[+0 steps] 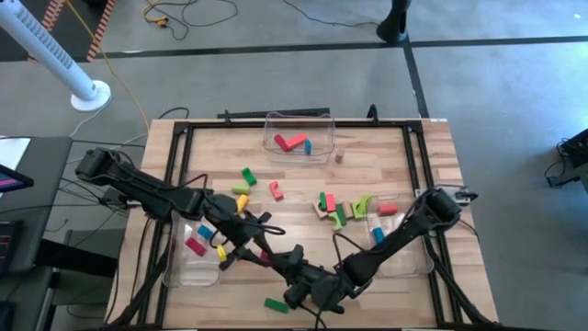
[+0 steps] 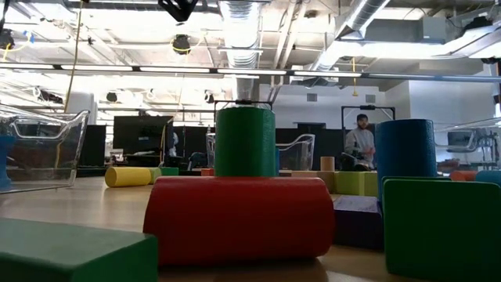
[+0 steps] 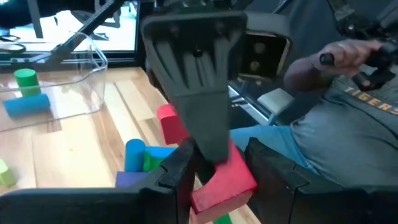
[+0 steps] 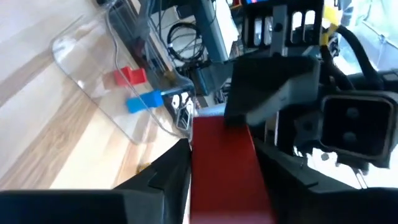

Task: Sort blocks by size
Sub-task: Put the red arc block into the left transparent bin

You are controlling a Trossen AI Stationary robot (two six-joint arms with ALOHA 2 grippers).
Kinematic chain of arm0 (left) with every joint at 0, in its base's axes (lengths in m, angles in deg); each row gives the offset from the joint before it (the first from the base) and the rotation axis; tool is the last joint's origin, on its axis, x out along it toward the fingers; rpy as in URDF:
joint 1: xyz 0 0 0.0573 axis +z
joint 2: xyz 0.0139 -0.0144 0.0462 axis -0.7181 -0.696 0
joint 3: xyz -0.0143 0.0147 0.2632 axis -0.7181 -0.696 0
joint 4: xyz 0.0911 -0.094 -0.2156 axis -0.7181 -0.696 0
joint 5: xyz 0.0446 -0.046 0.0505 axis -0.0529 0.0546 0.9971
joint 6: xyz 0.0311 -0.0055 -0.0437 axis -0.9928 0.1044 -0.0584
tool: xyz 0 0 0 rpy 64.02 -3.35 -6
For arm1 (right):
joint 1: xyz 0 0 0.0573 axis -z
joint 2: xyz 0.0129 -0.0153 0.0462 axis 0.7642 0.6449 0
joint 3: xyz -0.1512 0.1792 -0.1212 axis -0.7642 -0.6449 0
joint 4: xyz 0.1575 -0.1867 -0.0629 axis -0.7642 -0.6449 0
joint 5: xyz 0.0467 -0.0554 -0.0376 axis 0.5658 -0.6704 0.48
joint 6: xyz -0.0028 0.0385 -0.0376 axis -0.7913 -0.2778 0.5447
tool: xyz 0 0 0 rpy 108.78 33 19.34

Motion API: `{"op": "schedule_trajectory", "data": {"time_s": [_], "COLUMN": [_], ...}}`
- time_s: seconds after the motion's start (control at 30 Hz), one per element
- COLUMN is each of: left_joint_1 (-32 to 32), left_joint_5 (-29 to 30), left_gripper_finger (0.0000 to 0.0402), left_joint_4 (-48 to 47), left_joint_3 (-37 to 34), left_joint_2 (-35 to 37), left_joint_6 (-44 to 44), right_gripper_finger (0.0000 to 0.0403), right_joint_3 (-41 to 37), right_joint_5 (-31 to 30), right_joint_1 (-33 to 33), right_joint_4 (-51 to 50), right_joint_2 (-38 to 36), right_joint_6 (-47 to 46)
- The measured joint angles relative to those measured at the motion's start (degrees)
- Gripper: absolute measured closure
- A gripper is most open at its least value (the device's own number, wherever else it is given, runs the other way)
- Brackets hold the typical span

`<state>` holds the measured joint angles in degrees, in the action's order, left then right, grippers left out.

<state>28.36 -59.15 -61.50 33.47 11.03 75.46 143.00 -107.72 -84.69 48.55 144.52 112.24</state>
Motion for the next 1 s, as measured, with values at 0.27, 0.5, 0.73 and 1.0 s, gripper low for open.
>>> {"op": "schedule_trajectory", "data": {"time_s": [0.27, 0.5, 0.73, 1.0], "left_joint_1": [-0.18, -0.16, -0.16, -0.14], "left_joint_5": [-0.17, -0.13, -0.10, -0.66], "left_gripper_finger": [0.0276, 0.0276, 0.0276, 0.0275], "left_joint_4": [-1.40, -1.47, -1.34, -1.78], "left_joint_3": [0.02, 0.02, 0.02, 0.02], "left_joint_2": [0.00, -0.07, -0.07, 0.00], "left_joint_6": [0.00, 0.00, -0.42, -1.48], "right_gripper_finger": [0.0196, 0.0210, 0.0237, 0.0236], "right_joint_3": [-0.02, -0.02, -0.02, -0.09], "right_joint_5": [-2.99, -3.18, -3.45, -3.49], "right_joint_1": [-1.84, -1.82, -1.84, -1.92], "right_joint_4": [-2.44, -4.69, -4.89, -4.94], "right_joint_2": [-0.72, -0.74, -0.74, -0.74], "right_joint_6": [-0.59, -3.01, -3.19, -5.32]}}
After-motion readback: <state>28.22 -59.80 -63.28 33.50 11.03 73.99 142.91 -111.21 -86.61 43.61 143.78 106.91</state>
